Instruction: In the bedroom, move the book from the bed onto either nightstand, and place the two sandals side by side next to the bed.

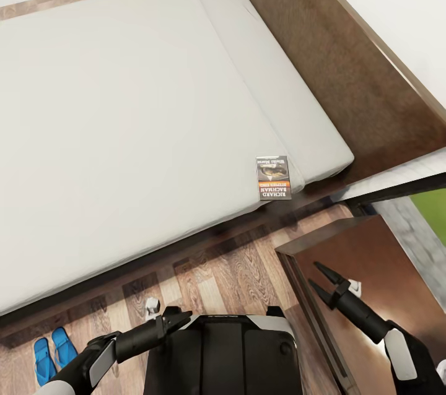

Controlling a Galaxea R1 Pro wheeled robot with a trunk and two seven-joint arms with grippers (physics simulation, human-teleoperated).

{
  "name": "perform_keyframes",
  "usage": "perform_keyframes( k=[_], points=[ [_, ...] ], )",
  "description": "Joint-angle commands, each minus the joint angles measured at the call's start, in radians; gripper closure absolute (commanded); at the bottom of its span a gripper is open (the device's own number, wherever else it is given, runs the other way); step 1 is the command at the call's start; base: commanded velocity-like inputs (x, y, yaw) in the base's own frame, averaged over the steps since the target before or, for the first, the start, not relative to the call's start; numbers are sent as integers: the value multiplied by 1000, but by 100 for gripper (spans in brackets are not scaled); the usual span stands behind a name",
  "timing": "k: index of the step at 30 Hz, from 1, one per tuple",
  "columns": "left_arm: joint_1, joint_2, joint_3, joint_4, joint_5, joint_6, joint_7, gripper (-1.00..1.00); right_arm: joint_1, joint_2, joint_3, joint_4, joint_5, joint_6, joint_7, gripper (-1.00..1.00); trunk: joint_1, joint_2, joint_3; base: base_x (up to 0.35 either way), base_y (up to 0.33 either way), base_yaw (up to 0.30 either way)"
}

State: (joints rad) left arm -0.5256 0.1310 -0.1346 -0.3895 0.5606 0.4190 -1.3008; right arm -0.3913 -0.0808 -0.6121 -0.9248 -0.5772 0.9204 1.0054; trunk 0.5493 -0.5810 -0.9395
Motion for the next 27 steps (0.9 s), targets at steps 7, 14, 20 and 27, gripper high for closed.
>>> perform_keyframes(
  k=[7,14,20,27],
  points=[
    [0,1,-7,0,9,10,0,-100,0,1,58,1,10,7,1,-100,0,-1,-1,0,0,0],
    [0,1,-8,0,9,10,1,-100,0,1,90,-2,7,4,2,-100,0,-1,-1,0,0,0],
    [0,0,-8,0,9,10,2,-100,0,1,93,-4,6,4,2,-100,0,-1,-1,0,0,0],
    [0,-6,-8,1,9,10,3,-100,0,1,95,-6,7,3,2,-100,0,-1,-1,0,0,0]
  ],
)
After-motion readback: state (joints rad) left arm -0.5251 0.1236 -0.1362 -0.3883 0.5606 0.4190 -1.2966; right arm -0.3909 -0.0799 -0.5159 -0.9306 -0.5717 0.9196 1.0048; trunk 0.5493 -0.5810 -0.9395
